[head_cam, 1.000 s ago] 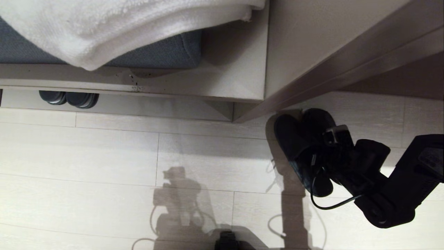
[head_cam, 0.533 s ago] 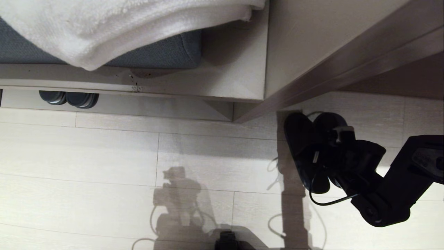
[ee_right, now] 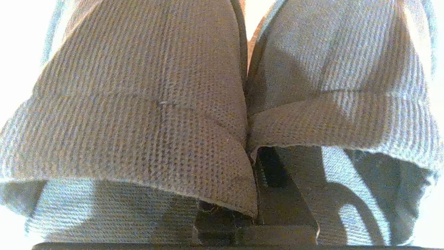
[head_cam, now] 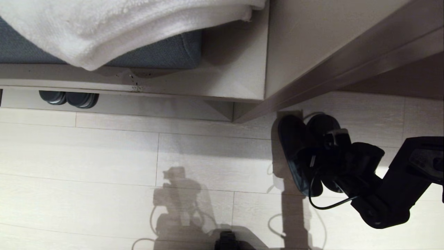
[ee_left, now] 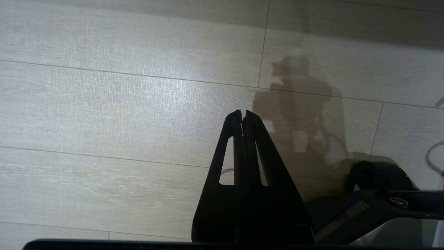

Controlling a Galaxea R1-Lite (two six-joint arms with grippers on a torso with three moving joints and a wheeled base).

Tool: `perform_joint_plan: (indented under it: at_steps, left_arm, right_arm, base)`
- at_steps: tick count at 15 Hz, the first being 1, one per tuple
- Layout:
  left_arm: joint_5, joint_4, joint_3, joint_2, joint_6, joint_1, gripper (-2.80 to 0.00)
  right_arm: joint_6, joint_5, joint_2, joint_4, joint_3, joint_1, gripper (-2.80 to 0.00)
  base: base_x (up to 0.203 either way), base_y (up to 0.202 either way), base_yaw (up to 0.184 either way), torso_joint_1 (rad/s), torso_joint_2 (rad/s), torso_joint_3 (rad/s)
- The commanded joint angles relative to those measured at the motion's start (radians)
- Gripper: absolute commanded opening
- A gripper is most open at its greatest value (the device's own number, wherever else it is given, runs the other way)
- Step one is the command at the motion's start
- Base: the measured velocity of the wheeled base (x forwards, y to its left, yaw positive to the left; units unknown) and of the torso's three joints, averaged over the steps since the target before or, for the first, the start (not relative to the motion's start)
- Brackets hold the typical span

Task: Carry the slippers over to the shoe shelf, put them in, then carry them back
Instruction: Place the slippers on the floor

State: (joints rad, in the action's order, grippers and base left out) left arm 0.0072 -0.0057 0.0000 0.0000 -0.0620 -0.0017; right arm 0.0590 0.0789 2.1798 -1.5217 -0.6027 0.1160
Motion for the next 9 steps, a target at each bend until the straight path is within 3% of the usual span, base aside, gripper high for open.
perform_joint_plan:
  at_steps: [1,2,9]
  left_arm:
    - [0.000,0.000,0.001,0.000,-0.001,0.000,-2.80]
    - [0.000,0.000,0.001,-0.002,-0.001,0.000,-2.80]
    - [0.000,0.000,0.000,-0.002,-0.002,0.000,-2.80]
  right_arm:
    - [0.006,-0.029,-0.002,-0.008,0.013,-0.006,-2.80]
    - [0.008,-0.031,-0.002,-0.008,0.017,-0.009,0.00]
    - [0.029,-0.031,0.017,-0.008,0.135,-0.013,0.00]
  base:
    - [0.000,0.000,0.000,0.000,0.00,0.000]
    - [0.000,0.000,0.000,0.000,0.00,0.000]
    - [0.000,0.000,0.000,0.000,0.00,0.000]
